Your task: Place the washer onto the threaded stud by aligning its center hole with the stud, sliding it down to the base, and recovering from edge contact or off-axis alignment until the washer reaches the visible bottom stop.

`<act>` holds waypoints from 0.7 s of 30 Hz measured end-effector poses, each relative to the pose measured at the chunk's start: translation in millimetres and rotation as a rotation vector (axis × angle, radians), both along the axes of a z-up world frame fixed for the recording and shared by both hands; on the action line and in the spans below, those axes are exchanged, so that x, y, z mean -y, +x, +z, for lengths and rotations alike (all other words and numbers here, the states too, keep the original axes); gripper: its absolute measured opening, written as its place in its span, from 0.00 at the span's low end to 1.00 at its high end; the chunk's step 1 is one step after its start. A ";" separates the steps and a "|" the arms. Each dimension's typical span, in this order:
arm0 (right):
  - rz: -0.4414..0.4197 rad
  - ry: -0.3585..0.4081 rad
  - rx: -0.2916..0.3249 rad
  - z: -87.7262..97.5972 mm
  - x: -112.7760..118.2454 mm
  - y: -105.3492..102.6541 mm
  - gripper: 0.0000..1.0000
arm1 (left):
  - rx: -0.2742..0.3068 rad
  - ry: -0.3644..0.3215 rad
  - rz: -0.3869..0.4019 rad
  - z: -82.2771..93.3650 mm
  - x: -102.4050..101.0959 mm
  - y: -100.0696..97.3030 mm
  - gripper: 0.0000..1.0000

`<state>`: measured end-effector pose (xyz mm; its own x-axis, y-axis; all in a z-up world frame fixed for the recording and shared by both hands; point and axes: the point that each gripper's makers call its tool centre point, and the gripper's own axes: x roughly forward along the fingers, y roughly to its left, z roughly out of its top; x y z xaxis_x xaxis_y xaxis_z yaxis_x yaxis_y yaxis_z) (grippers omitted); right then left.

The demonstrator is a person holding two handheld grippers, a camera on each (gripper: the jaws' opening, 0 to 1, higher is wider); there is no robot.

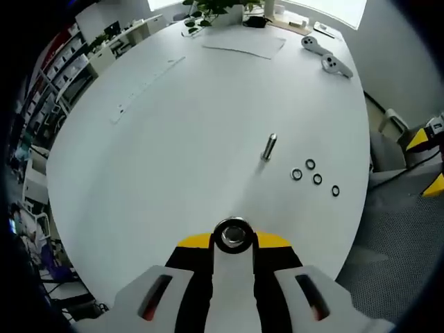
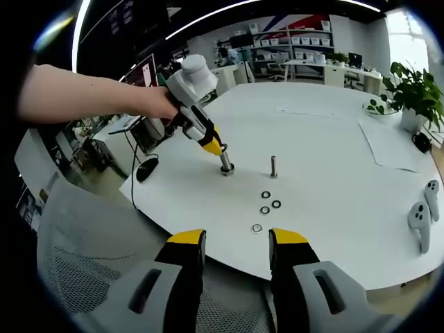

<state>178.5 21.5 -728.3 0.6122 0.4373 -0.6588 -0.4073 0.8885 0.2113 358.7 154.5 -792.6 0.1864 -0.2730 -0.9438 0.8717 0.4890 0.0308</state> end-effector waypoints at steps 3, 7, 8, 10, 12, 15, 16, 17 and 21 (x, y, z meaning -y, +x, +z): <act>0.000 0.001 0.001 0.1 -0.1 0.1 0.39 | 0.003 0.010 -0.014 -2.7 -0.2 0.5 0.19; -0.002 0.002 0.001 0.2 0.3 0.3 0.39 | -0.007 0.021 -0.021 -7.9 -0.1 -0.8 0.19; -0.002 0.002 0.001 0.2 0.3 0.3 0.39 | -0.007 0.028 -0.030 -9.4 0.5 -1.7 0.19; -0.002 0.002 0.001 0.2 0.4 0.3 0.39 | 0.000 0.034 -0.040 -9.6 1.7 -0.1 0.19; -0.003 0.003 0.000 0.2 0.6 0.4 0.39 | -0.003 0.039 -0.038 -11.9 1.3 1.1 0.19; -0.003 0.002 0.001 0.3 0.7 0.5 0.39 | -0.009 0.051 -0.041 -16.4 1.0 0.9 0.19; -0.004 0.002 0.000 0.3 0.8 0.4 0.39 | -0.004 0.060 -0.046 -18.4 0.8 2.1 0.19; -0.005 0.002 0.001 0.3 0.9 0.5 0.39 | -0.007 0.068 -0.046 -19.6 0.4 1.7 0.19; -0.007 0.002 0.001 0.4 1.5 0.6 0.39 | -0.007 0.082 -0.059 -24.9 1.8 1.0 0.19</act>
<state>179.1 20.0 -727.9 0.6158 0.4339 -0.6576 -0.4012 0.8911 0.2123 359.8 152.8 -817.5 0.1654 -0.2050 -0.9647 0.8994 0.4326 0.0622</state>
